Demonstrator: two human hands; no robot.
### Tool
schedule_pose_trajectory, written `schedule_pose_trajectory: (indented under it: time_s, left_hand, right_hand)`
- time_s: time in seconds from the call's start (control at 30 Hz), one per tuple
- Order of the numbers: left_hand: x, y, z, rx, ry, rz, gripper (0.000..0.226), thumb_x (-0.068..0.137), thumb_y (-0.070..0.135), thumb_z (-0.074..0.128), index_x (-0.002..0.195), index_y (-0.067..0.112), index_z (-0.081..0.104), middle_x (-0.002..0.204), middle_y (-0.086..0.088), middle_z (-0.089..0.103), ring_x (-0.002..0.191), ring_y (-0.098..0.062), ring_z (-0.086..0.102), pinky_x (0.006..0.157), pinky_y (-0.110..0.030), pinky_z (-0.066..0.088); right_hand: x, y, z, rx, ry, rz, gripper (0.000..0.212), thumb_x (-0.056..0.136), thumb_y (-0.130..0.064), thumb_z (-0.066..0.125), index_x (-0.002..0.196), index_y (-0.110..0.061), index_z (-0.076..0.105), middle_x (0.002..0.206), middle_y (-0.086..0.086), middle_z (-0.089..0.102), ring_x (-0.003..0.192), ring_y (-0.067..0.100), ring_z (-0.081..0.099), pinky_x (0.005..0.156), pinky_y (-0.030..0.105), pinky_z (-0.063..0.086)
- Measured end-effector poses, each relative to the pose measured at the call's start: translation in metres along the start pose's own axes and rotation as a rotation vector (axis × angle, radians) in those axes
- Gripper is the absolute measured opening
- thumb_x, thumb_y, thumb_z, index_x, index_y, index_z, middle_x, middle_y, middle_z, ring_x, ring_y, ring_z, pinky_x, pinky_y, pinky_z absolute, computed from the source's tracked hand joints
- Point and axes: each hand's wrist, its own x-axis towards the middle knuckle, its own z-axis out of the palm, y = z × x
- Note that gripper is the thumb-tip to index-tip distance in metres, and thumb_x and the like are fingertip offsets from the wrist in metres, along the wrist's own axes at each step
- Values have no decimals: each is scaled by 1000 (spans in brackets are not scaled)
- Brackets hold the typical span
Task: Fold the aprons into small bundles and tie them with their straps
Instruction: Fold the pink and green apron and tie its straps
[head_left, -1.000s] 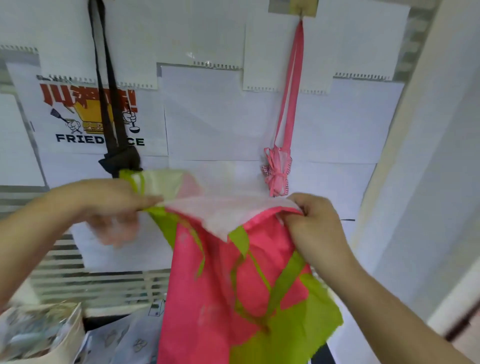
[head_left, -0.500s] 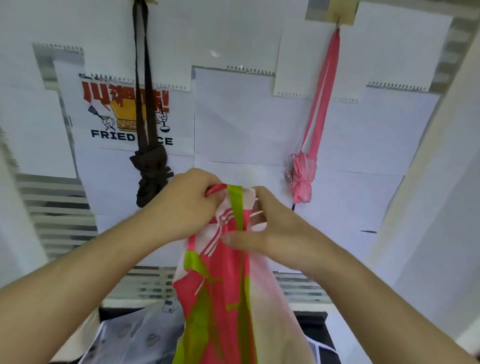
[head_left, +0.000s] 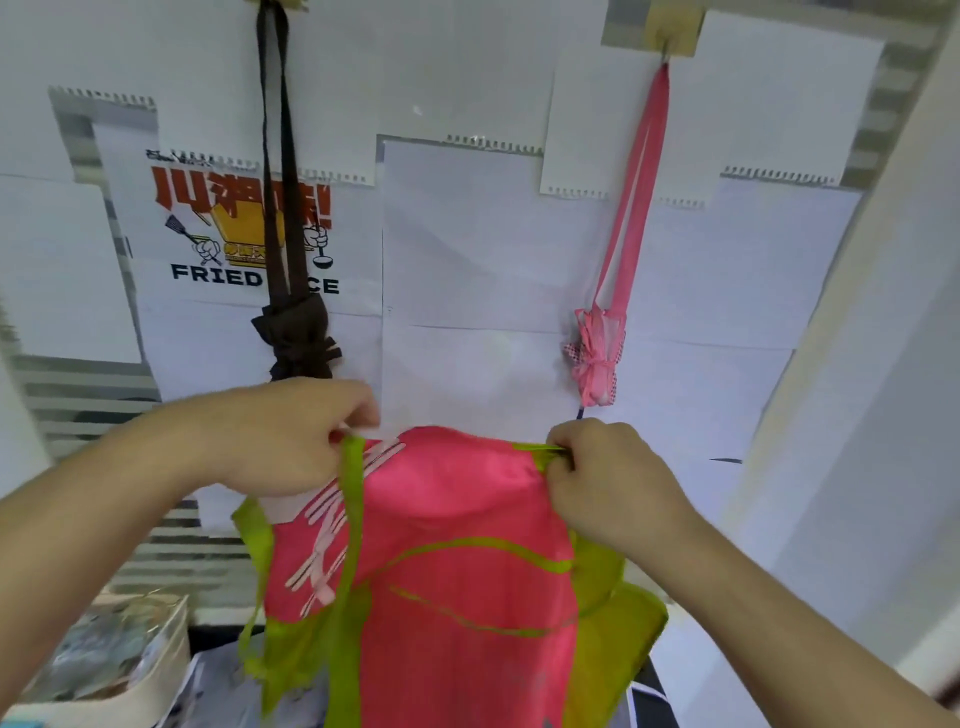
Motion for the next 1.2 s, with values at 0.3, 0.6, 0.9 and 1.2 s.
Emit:
schedule_pose_trajectory:
  time_s: [0.3,0.6,0.9,1.2]
  left_hand:
    - [23,54,45,-113,415,237,20,91,19,72,88,34,58,81,10,64,76,-3,60,62,-17,41]
    - [10,21,17,-959,206,133,35,94,52,67,85,23,83,88,-3,80,79,-18,76,76,-27,61]
    - [23,35,35,-617,489,243,32,105,33,59,80,19,72,63,-4,60,60,-14,53,60,-31,40]
    - [2,-12,16,-669,403,160,37,100,45,51,89,27,81,88,-9,79,78,-16,72,73,-24,54]
  right_hand:
    - [5,-44,-8,540,-123,-286,35,82,-3,62,94,-34,68,86,-12,71,80,8,67,69,29,55]
    - [-8,17,29,977,-185,79,27,95,-2,60,111,-15,77,106,13,79,103,36,74,94,56,55]
    - [7,-19,7,548,-190,-280,17,92,-14,64,78,-20,57,61,-10,47,57,5,45,57,30,38]
    - [2,69,38,218,-389,-122,32,102,-26,59,72,-27,51,64,-15,48,61,3,46,65,33,40]
